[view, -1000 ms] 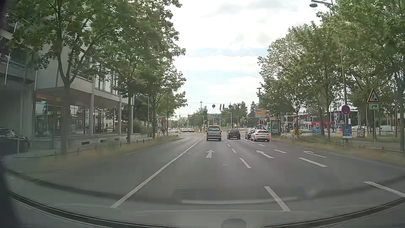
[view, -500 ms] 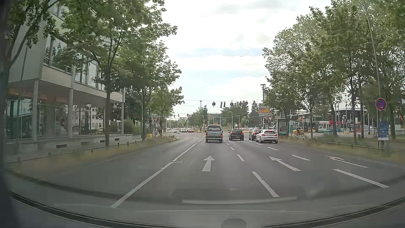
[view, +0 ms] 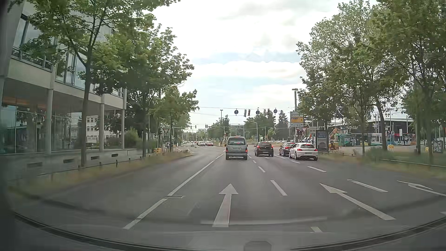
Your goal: Follow the waypoints while adhering to traffic rules and regulations
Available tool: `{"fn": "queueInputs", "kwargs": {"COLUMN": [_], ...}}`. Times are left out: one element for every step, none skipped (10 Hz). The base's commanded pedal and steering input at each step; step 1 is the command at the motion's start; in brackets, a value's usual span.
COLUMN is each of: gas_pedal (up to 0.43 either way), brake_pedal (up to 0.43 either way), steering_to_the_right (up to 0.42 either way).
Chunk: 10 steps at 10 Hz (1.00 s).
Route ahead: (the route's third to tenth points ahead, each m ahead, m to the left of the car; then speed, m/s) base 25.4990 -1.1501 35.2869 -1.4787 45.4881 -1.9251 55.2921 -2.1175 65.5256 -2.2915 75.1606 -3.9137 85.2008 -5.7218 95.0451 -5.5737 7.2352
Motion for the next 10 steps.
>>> {"fn": "queueInputs", "kwargs": {"gas_pedal": [0.0,0.0,0.0,0.0,0.0,0.0,0.0,0.0,0.0,0.0], "brake_pedal": [0.262,0.262,0.268,0.268,0.274,0.274,0.28,0.28,0.287,0.299], "steering_to_the_right": [-0.004,-0.004,-0.004,-0.003,-0.003,-0.002,-0.001,0.0,0.0,0.0]}}
